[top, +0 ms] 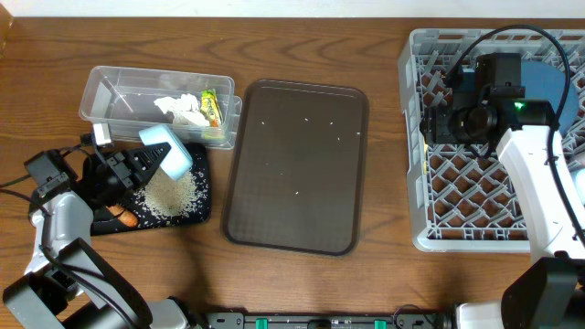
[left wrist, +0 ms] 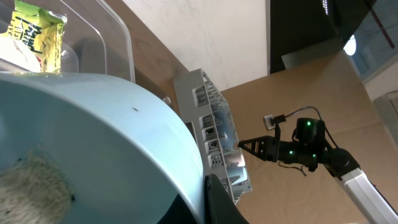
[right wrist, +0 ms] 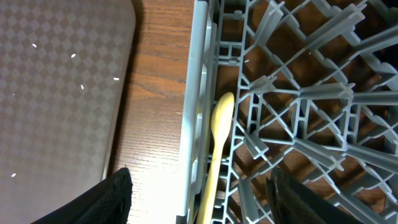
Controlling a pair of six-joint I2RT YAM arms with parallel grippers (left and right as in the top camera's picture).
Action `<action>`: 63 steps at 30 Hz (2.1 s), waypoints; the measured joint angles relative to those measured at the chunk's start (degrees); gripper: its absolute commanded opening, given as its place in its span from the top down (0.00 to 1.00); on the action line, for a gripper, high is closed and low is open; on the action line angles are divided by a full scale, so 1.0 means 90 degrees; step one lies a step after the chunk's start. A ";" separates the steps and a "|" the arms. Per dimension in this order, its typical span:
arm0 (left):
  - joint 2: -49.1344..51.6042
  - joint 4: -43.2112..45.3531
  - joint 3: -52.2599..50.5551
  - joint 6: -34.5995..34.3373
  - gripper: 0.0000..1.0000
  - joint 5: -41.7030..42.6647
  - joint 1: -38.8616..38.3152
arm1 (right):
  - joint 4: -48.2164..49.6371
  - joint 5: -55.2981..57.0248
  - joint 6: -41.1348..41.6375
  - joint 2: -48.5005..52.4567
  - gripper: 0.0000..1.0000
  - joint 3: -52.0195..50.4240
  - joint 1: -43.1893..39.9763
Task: Sort waste into correct bins and load items into the dishwasher rack
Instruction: 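Tip the bowl with the left gripper to pour rice onto the black tray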
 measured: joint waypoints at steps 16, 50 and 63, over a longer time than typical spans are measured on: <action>0.0000 0.0087 -0.0002 -0.0219 0.94 -0.0525 0.0019 | 0.0002 -0.0002 0.0000 0.0000 0.31 0.0000 0.0000; 0.0000 0.0491 -0.0005 -0.1651 0.94 -0.0806 0.0129 | 0.0044 -0.0002 0.0000 0.0000 0.31 0.0000 0.0000; -0.0729 0.0644 0.0015 -0.1960 0.94 -0.1617 -0.1736 | 0.0066 -0.0002 0.0000 0.0000 0.31 0.0000 0.0000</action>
